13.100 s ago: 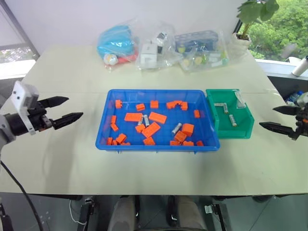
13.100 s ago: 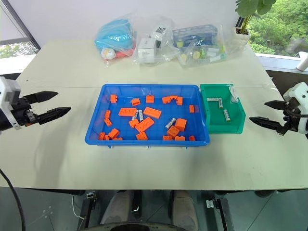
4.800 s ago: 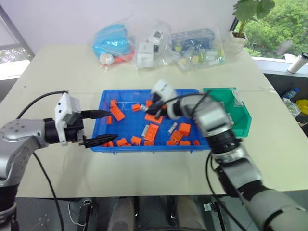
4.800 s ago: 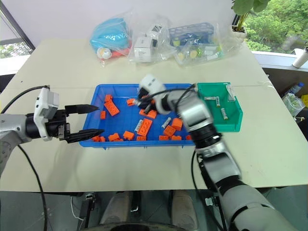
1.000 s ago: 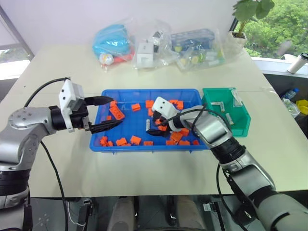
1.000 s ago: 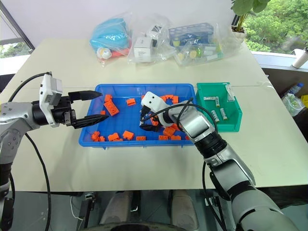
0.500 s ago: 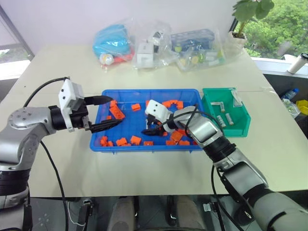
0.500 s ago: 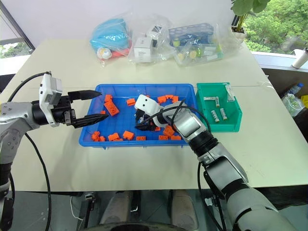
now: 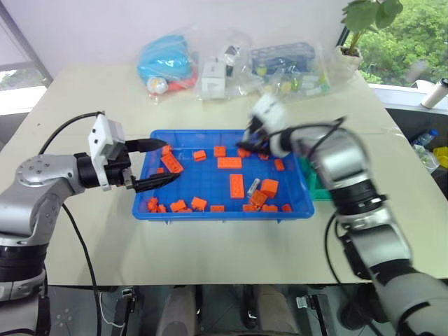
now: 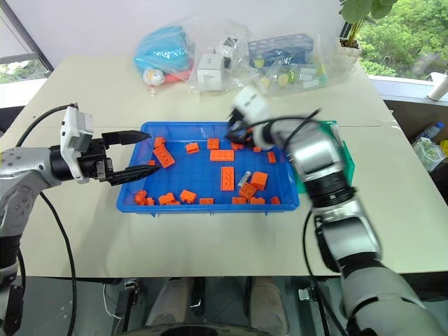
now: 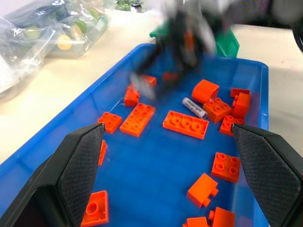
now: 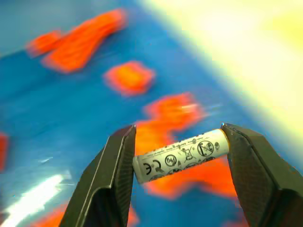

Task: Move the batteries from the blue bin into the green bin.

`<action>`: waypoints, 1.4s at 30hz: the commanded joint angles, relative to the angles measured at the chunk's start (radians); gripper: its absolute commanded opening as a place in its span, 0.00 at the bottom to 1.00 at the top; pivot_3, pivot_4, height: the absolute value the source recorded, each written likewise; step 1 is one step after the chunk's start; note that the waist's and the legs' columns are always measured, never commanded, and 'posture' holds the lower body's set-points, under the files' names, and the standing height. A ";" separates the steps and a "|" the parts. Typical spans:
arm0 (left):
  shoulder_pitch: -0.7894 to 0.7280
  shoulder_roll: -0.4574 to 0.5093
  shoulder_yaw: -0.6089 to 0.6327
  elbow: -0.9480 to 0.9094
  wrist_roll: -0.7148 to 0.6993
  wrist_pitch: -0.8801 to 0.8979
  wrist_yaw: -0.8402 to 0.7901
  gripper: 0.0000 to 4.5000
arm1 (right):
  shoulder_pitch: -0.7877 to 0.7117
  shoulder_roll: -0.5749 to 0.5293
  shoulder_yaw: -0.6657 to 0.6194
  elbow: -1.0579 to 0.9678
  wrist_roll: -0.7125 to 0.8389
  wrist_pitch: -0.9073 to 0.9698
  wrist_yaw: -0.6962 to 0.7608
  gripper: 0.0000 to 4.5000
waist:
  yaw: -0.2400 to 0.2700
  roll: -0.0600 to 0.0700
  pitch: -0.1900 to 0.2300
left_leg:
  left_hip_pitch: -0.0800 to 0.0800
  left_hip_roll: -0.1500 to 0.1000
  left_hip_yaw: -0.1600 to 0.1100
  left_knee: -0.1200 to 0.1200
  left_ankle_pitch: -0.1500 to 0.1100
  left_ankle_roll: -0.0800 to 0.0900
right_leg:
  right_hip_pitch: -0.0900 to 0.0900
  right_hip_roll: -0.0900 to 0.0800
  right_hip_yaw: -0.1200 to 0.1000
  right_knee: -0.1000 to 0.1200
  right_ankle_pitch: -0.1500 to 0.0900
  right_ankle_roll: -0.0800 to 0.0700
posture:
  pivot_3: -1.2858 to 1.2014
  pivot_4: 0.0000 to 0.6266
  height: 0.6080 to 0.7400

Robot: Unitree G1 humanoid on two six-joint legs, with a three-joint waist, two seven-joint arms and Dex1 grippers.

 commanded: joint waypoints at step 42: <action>-0.042 -0.039 -0.029 0.026 0.041 -0.057 -0.033 1.00 | 0.186 -0.133 0.226 -0.398 0.131 0.337 -0.016 0.99 | -0.007 0.001 0.000 | 0.000 0.000 0.000 0.001 0.000 0.000 | -0.001 0.001 0.001 0.001 0.000 0.000 | 0.52 0.24 0.97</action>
